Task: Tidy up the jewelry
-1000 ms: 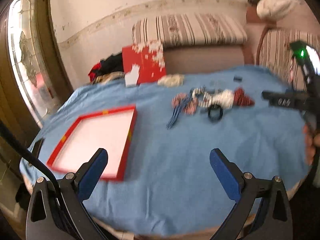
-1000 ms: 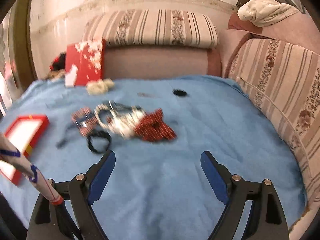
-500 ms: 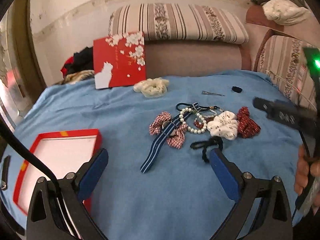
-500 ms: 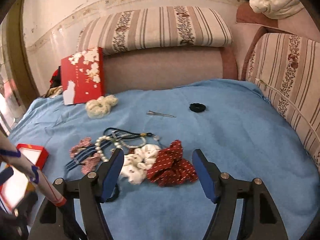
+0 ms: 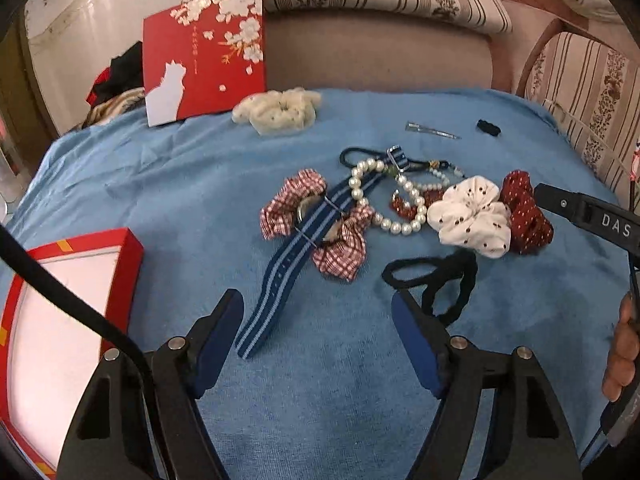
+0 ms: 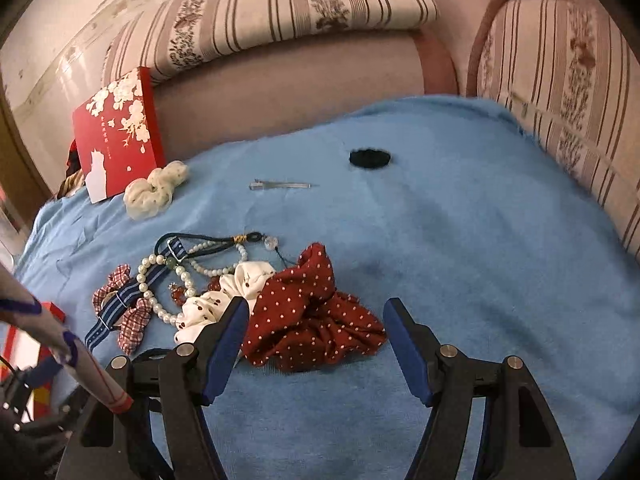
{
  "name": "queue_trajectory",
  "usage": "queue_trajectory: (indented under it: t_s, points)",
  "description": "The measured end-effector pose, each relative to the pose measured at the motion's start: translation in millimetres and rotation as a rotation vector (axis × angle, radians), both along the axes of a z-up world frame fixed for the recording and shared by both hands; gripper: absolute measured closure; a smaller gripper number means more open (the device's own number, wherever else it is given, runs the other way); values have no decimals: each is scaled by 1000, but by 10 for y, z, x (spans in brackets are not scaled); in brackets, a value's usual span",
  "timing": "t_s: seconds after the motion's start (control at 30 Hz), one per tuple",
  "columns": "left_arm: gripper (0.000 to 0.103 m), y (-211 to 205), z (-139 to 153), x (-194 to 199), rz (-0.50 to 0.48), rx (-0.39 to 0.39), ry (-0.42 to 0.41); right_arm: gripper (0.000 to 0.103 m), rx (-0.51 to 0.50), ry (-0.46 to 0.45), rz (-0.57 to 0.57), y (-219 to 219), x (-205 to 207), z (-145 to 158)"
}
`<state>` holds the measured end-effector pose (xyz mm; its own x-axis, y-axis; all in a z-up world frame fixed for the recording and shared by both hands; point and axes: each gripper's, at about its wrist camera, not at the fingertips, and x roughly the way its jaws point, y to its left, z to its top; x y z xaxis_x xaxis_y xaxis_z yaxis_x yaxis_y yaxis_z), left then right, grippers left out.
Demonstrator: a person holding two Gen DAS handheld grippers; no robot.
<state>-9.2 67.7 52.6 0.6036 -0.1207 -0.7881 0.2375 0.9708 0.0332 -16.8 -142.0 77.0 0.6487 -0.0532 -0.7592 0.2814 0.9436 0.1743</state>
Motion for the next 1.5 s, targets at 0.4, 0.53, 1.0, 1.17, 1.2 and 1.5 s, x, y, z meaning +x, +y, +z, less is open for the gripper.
queue_trajectory:
  t_s: [0.4, 0.53, 1.0, 1.17, 1.2, 1.5]
  points:
    - [27, 24, -64, -16, -9, -18, 61, 35, 76, 37, -25, -102, -15, -105]
    - [27, 19, -56, -36, -20, -29, 66, 37, 91, 32, -32, -123, -19, -106]
    - [27, 9, -72, -40, -38, -51, 79, 37, 101, 9, -14, -117, -12, -89]
    - [37, 22, -36, -54, -65, -116, 93, 39, 130, -17, -5, -138, -27, -53]
    - [38, 26, -28, -57, -78, -145, 102, 39, 136, -21, -2, -140, -31, -47]
    - [44, -121, -46, -56, -171, -260, 139, 39, 192, -47, 49, -97, -50, -28]
